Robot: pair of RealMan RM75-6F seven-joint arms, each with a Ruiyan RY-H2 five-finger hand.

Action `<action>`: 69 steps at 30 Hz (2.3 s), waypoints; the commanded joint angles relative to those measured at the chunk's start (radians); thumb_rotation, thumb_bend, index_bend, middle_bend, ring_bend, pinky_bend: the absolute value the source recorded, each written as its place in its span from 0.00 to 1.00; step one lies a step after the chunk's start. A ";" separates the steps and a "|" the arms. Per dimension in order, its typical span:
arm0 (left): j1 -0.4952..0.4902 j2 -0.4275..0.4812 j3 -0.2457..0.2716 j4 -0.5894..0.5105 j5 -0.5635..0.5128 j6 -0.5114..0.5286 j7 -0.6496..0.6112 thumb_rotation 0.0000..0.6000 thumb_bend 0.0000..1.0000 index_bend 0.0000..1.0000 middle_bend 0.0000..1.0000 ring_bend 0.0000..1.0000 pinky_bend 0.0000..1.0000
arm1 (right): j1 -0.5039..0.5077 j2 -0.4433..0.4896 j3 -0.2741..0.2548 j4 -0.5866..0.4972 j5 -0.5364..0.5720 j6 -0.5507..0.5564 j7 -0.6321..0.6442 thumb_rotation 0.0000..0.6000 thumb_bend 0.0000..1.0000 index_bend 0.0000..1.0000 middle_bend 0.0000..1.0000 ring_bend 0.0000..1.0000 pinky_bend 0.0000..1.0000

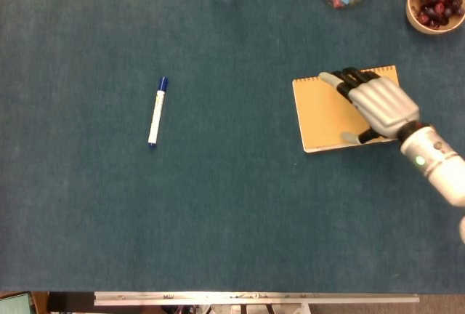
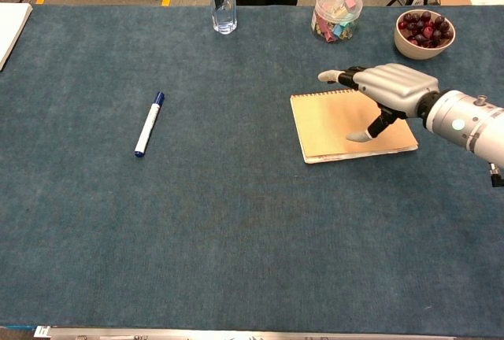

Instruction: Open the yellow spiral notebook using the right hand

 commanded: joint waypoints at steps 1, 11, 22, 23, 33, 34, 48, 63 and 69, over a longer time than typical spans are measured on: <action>0.000 0.000 0.001 -0.003 0.001 -0.001 0.003 1.00 0.49 0.08 0.11 0.02 0.06 | 0.035 -0.025 0.017 0.014 0.042 -0.033 -0.015 0.87 0.23 0.00 0.14 0.09 0.21; 0.002 0.002 0.001 -0.006 -0.003 -0.004 0.010 1.00 0.49 0.08 0.11 0.02 0.06 | 0.113 -0.098 0.037 0.076 0.156 -0.059 -0.082 0.78 0.25 0.00 0.31 0.09 0.18; -0.003 0.001 -0.002 -0.005 -0.007 -0.013 0.012 1.00 0.49 0.08 0.11 0.02 0.06 | 0.163 -0.151 0.041 0.158 0.246 -0.067 -0.108 0.77 0.25 0.00 0.31 0.09 0.18; -0.004 0.001 -0.002 -0.005 -0.008 -0.013 0.012 1.00 0.49 0.08 0.11 0.02 0.06 | 0.167 -0.155 0.042 0.165 0.250 -0.067 -0.107 0.77 0.25 0.00 0.31 0.09 0.18; -0.005 0.002 -0.003 -0.008 -0.012 -0.018 0.017 1.00 0.49 0.08 0.11 0.02 0.06 | 0.202 -0.189 0.039 0.223 0.294 -0.092 -0.099 0.78 0.25 0.00 0.29 0.09 0.18; -0.005 0.002 -0.004 -0.009 -0.013 -0.018 0.017 1.00 0.49 0.08 0.11 0.02 0.06 | 0.204 -0.191 0.038 0.226 0.297 -0.096 -0.097 0.78 0.25 0.00 0.29 0.09 0.18; -0.001 0.000 -0.002 -0.004 -0.013 -0.015 0.013 1.00 0.49 0.08 0.11 0.02 0.06 | 0.209 -0.135 0.001 0.128 0.263 -0.125 -0.051 0.74 0.25 0.00 0.30 0.09 0.18; 0.008 0.001 0.001 -0.005 -0.011 -0.003 0.012 1.00 0.49 0.08 0.11 0.02 0.06 | 0.162 0.008 -0.103 -0.097 0.126 -0.126 0.000 0.61 0.25 0.00 0.33 0.09 0.18; 0.008 0.000 0.001 -0.006 -0.008 -0.001 0.012 1.00 0.49 0.08 0.11 0.02 0.06 | 0.107 0.082 -0.136 -0.185 -0.007 -0.044 0.042 0.60 0.25 0.00 0.33 0.09 0.18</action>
